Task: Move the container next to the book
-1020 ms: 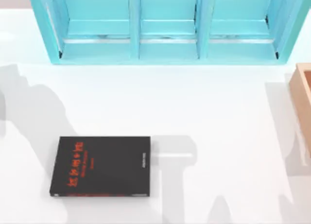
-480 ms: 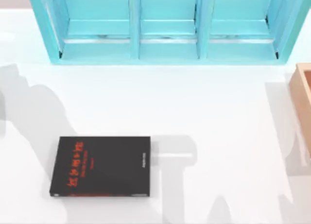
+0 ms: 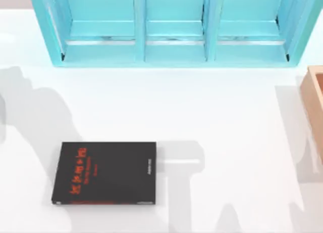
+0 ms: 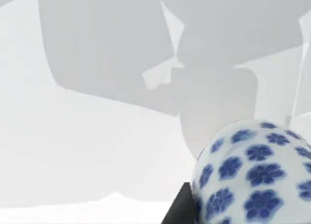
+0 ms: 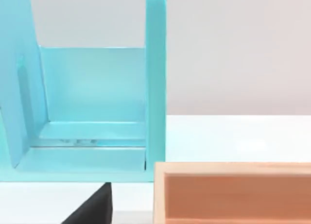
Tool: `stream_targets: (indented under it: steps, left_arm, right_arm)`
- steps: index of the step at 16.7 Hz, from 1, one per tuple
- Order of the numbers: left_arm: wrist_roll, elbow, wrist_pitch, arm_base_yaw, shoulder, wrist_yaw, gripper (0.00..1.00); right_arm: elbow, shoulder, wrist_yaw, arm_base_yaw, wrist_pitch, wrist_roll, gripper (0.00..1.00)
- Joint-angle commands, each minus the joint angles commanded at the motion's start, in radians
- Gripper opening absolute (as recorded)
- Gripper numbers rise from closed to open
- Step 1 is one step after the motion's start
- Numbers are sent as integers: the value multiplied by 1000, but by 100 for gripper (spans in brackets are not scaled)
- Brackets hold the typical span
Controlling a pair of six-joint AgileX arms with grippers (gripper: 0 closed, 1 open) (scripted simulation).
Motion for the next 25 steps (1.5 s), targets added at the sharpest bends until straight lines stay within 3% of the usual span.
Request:
stream_targets:
  steps: [5,11,14,19,25]
  left_arm:
    - [-4,140,-147,1,-6,2,0]
    - [-13,134,-148,0,-8,2,0]
    - [-107,77,-148,-23,-36,1,0]
    - [-445,-96,-126,-107,-160,1,0]
    - [-1054,-368,-52,-249,-409,-3,0]
  right_arm:
    - [0,0,0,0,0,0,100]
    - [0,0,0,0,0,0,100]
    - [0,0,0,0,0,0,100]
    - [0,0,0,0,0,0,100]
    - [0,0,0,0,0,0,100]
